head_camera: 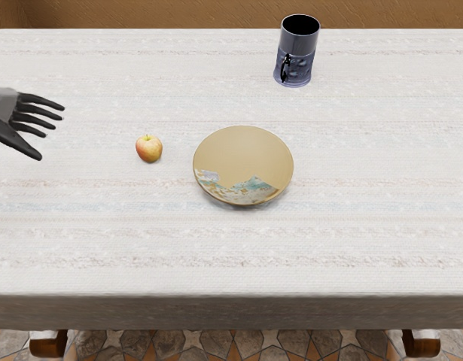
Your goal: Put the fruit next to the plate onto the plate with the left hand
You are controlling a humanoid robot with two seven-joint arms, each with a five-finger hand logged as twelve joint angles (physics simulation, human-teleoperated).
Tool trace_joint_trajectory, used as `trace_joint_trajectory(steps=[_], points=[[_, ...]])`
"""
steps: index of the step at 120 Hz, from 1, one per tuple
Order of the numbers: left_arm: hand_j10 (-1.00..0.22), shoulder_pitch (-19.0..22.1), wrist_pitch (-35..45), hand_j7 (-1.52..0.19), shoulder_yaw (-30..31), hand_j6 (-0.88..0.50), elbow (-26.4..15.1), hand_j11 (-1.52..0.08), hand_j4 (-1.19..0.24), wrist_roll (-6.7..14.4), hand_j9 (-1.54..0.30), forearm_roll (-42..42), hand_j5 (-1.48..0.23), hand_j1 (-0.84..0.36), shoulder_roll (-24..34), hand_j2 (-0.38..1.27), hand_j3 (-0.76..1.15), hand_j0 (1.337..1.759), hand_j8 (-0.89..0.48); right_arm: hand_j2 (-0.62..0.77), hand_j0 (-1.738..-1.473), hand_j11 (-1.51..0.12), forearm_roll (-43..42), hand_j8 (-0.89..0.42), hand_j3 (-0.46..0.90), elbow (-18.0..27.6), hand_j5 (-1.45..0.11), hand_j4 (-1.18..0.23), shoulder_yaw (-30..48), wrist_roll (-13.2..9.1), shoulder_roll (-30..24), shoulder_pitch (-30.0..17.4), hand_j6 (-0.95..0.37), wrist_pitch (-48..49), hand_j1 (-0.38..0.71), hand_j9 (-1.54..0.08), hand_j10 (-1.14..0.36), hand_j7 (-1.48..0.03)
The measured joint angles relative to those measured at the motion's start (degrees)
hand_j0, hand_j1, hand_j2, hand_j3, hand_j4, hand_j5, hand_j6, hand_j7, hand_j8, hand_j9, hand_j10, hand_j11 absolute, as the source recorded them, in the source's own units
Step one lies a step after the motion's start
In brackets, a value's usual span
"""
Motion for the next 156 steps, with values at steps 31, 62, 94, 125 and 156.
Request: trace_joint_trajectory(steps=[31, 62, 94, 125, 156], points=[[-0.25, -0.3, 1.1, -0.32, 0.2, -0.25, 0.6, -0.32, -0.25, 0.4, -0.32, 5.4, -0.32, 0.05, 0.4, 0.05, 0.0, 1.658, -0.25, -0.01, -1.658, -0.04, 0.0, -0.03, 0.0, 0.0, -0.04, -0.03, -0.4, 0.0, 0.0, -1.4, -0.03, 0.0, -0.31, -0.04, -0.03, -0.04], [-0.25, -4.2, 32.2, -0.33, 11.0, -0.26, -6.3, -0.33, -0.25, 0.5, -0.33, 21.1, -0.33, 0.05, -8.1, 0.05, 0.0, 1.658, -0.25, -0.01, -1.658, -0.04, 0.0, -0.03, 0.0, -0.1, -0.04, -0.03, -0.4, -0.1, 0.0, -1.7, -0.03, 0.0, -0.31, -0.04, -0.03, -0.04], [-0.25, -13.2, 49.3, -0.33, 28.5, -0.26, -8.1, -0.33, -0.25, 0.5, -0.33, 23.0, -0.33, 0.05, -25.6, 0.05, 0.0, 1.658, -0.26, -0.01, -1.658, -0.04, 0.0, -0.03, 0.0, 0.0, -0.04, -0.03, -0.4, -0.1, 0.0, -1.7, -0.03, 0.0, -0.31, -0.04, -0.03, -0.04], [-0.27, -14.1, 52.3, -0.35, 36.6, -0.27, -6.3, -0.35, -0.27, 0.5, -0.35, 19.2, -0.35, 0.03, -33.8, 0.06, 0.0, 1.658, -0.27, -0.01, -1.658, -0.04, 0.0, -0.03, 0.0, -0.1, -0.04, -0.03, -0.4, -0.1, 0.0, -1.7, -0.03, 0.0, -0.31, -0.04, -0.03, -0.04], [-0.29, -13.4, 53.8, -0.37, 38.4, -0.29, -2.6, -0.37, -0.29, 0.4, -0.37, 18.7, -0.37, 0.01, -38.9, 0.06, 0.0, 1.658, -0.29, -0.01, -1.658, -0.04, 0.0, -0.03, 0.0, -0.1, -0.04, -0.03, -0.4, -0.1, 0.0, -1.7, -0.03, 0.0, -0.31, -0.04, -0.03, -0.04]])
